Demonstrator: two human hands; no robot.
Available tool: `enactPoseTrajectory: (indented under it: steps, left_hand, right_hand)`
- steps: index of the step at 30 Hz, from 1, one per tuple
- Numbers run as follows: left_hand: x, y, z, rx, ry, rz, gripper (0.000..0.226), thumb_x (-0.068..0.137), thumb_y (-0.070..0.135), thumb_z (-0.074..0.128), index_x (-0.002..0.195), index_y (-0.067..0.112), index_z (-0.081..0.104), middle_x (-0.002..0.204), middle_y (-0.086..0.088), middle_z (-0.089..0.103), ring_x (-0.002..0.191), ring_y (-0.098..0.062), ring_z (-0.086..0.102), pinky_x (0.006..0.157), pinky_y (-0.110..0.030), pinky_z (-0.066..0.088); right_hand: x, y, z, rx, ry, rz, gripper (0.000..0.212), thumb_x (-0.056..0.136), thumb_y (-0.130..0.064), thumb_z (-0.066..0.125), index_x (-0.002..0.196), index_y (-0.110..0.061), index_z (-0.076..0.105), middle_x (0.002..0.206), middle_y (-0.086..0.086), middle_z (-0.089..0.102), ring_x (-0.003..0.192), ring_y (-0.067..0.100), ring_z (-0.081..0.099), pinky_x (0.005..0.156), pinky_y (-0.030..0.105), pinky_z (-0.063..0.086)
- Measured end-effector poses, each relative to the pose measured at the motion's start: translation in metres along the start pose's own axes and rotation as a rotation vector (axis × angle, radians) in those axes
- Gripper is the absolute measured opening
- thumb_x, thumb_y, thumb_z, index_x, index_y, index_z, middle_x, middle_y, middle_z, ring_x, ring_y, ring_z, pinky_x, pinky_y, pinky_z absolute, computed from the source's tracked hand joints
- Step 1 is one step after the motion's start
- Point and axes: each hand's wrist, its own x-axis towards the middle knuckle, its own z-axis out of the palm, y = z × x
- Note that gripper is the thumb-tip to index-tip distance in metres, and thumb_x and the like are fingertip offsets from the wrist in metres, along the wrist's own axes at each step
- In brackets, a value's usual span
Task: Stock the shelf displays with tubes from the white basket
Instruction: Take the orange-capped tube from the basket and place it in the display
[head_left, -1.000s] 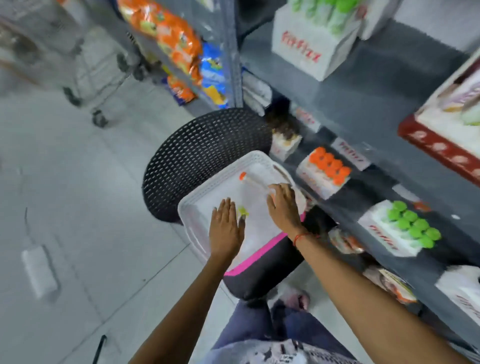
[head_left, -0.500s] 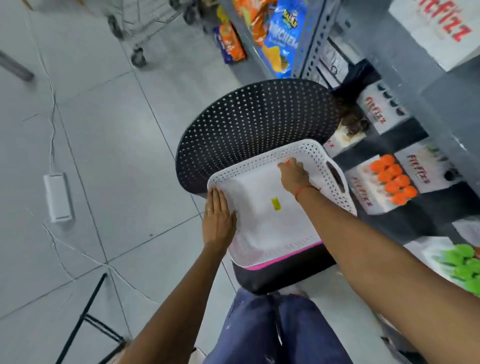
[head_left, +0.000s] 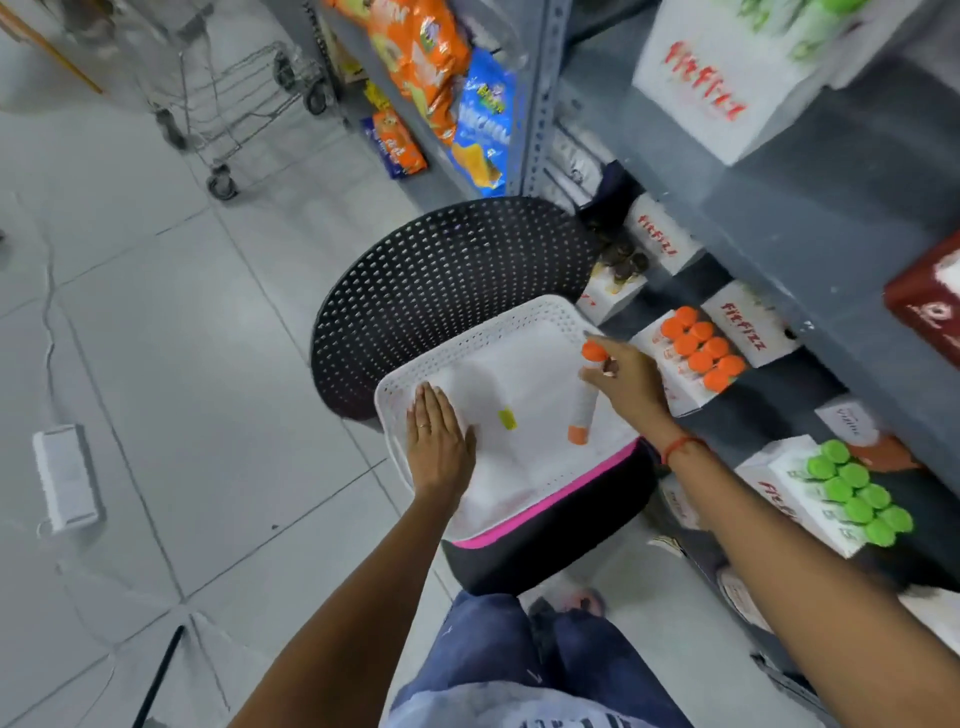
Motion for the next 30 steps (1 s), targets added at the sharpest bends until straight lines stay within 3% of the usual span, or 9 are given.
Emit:
enactPoseTrajectory:
  steps: [4,6,10,14,18,21,23,27,30]
  left_hand:
    - [0.008,0.064,-0.017,-0.038,0.032,0.198,0.07,0.098,0.042,0.03,0.143,-0.007,0.009,0.153,-0.023,0.013,0.143,-0.031,0.007,0.117,-0.041,0.004]
    - [0.01,0.101,-0.029,-0.053,0.082,0.318,0.069,0.097,0.041,0.034,0.142,-0.008,0.016,0.151,-0.024,0.02,0.142,-0.033,0.014,0.116,-0.041,0.008]
    - [0.012,0.176,-0.059,-0.14,0.185,0.555,0.066,0.088,0.036,0.043,0.135,-0.011,0.035,0.141,-0.028,0.039,0.132,-0.037,0.036,0.112,-0.043,0.02]
    - [0.001,0.251,-0.095,-0.236,0.242,0.751,0.064,0.091,0.035,0.035,0.138,-0.008,0.029,0.145,-0.026,0.035,0.135,-0.035,0.033,0.111,-0.045,0.026]
    - [-0.021,0.319,-0.119,-0.297,0.248,0.912,0.064,0.094,0.038,0.033,0.14,-0.007,0.028,0.146,-0.025,0.034,0.136,-0.034,0.03,0.113,-0.044,0.021]
    - [-0.038,0.35,-0.124,-0.295,0.202,0.962,0.067,0.095,0.044,0.028,0.137,-0.009,0.033,0.142,-0.027,0.039,0.133,-0.037,0.034,0.112,-0.046,0.022]
    - [-0.046,0.361,-0.121,-0.261,0.154,0.976,0.073,0.094,0.048,0.02,0.137,-0.01,0.033,0.142,-0.028,0.038,0.133,-0.038,0.033,0.113,-0.046,0.021]
    - [-0.048,0.36,-0.102,-0.141,0.118,1.015,0.08,0.091,0.052,0.006,0.142,-0.006,0.024,0.15,-0.025,0.025,0.14,-0.035,0.02,0.114,-0.041,0.006]
    - [-0.044,0.354,-0.094,-0.093,0.14,1.039,0.081,0.091,0.055,-0.002,0.145,-0.001,0.018,0.153,-0.02,0.019,0.142,-0.03,0.015,0.114,-0.04,0.002]
  right_hand:
    - [-0.036,0.002,-0.054,-0.009,0.128,-0.024,0.038,0.076,-0.003,0.071,0.113,-0.01,0.064,0.11,0.014,0.067,0.098,0.028,0.063,0.084,0.025,0.047]
    - [-0.055,0.002,-0.086,-0.024,0.21,-0.014,0.039,0.075,-0.002,0.07,0.113,-0.009,0.065,0.114,0.014,0.066,0.103,0.029,0.061,0.081,0.019,0.042]
    - [-0.093,0.001,-0.153,-0.009,0.358,-0.003,0.046,0.072,-0.006,0.075,0.117,-0.009,0.063,0.118,0.015,0.065,0.108,0.026,0.061,0.092,0.029,0.044]
    - [-0.134,-0.001,-0.219,0.077,0.474,0.027,0.046,0.07,-0.001,0.077,0.114,-0.006,0.061,0.115,0.014,0.064,0.098,0.02,0.062,0.092,0.034,0.05]
    - [-0.181,-0.006,-0.283,0.02,0.666,0.037,0.042,0.071,-0.007,0.078,0.11,-0.011,0.063,0.107,0.003,0.064,0.094,0.016,0.059,0.087,0.026,0.048]
    - [-0.206,-0.007,-0.323,-0.057,0.734,0.032,0.039,0.073,-0.012,0.078,0.109,-0.012,0.063,0.1,-0.005,0.061,0.077,0.01,0.056,0.073,0.013,0.043]
    - [-0.213,-0.003,-0.346,-0.077,0.779,0.039,0.036,0.074,-0.012,0.077,0.108,-0.011,0.063,0.098,-0.001,0.064,0.068,0.006,0.053,0.068,0.018,0.043]
    - [-0.215,0.007,-0.38,-0.119,0.897,0.063,0.04,0.076,-0.014,0.074,0.114,-0.013,0.064,0.1,-0.007,0.06,0.059,-0.025,0.048,0.058,-0.001,0.035]
    - [-0.21,0.014,-0.399,-0.087,0.844,0.087,0.043,0.079,-0.008,0.07,0.12,-0.013,0.061,0.108,-0.001,0.063,0.065,-0.017,0.055,0.072,0.005,0.047]
